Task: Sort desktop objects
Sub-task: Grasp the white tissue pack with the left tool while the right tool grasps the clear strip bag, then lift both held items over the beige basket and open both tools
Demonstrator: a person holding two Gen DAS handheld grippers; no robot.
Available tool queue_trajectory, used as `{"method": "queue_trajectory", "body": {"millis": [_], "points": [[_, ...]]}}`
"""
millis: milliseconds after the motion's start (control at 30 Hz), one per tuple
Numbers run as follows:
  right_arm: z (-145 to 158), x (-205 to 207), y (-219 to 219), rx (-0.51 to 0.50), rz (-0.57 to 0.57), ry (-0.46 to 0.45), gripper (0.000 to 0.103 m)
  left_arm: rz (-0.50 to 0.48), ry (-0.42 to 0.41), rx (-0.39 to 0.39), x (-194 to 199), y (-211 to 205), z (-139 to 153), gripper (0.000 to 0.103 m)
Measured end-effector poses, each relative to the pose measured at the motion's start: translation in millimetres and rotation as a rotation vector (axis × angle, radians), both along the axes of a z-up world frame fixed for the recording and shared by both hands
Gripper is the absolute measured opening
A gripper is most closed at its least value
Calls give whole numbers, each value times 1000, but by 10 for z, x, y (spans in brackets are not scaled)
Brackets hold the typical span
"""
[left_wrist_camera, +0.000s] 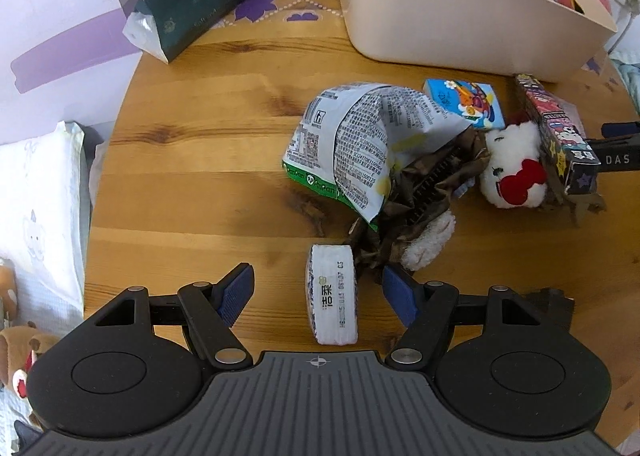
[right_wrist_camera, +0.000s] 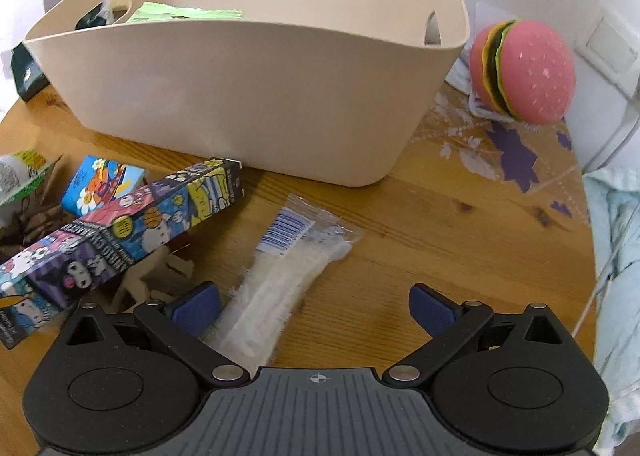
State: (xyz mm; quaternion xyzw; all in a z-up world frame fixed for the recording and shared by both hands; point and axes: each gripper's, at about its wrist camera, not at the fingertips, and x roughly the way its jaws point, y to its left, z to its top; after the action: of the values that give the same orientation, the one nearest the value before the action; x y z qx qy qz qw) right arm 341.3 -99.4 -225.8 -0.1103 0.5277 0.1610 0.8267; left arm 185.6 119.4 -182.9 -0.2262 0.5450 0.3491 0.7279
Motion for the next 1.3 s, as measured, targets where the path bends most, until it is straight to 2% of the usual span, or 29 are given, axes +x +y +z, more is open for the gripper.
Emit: {"method": "queue_trajectory", "body": {"millis": [167, 233, 333, 533, 600, 700, 800, 900, 1300], "points": [[-67, 27, -71, 78, -53, 50, 98, 5, 3, -16, 27, 42, -84, 72], [-65, 9, -72, 80, -55, 38, 97, 11, 1, -19, 30, 50, -107, 72], [-53, -16, -81, 92, -56, 32, 90, 16, -6, -22, 31, 47, -127, 71], [-59, -53, -133, 88, -42, 1, 71, 31, -3, -59, 29, 45, -205, 52], [-45, -75, -150, 88, -42, -5, 60, 34, 4, -74, 24, 36, -246, 42], [-23, -69, -165, 69, -31, -19, 44, 41, -4, -66, 13, 21, -260, 40], [-17, -59, -206, 71, -25, -16, 37, 53, -8, -58, -2, 30, -261, 33], [-16, -77, -219, 73, -23, -11, 32, 61, -14, -59, -39, 50, -260, 22], [9, -267, -353, 111, -49, 27, 27, 75, -40, -57, -166, -78, -175, 21]]}}
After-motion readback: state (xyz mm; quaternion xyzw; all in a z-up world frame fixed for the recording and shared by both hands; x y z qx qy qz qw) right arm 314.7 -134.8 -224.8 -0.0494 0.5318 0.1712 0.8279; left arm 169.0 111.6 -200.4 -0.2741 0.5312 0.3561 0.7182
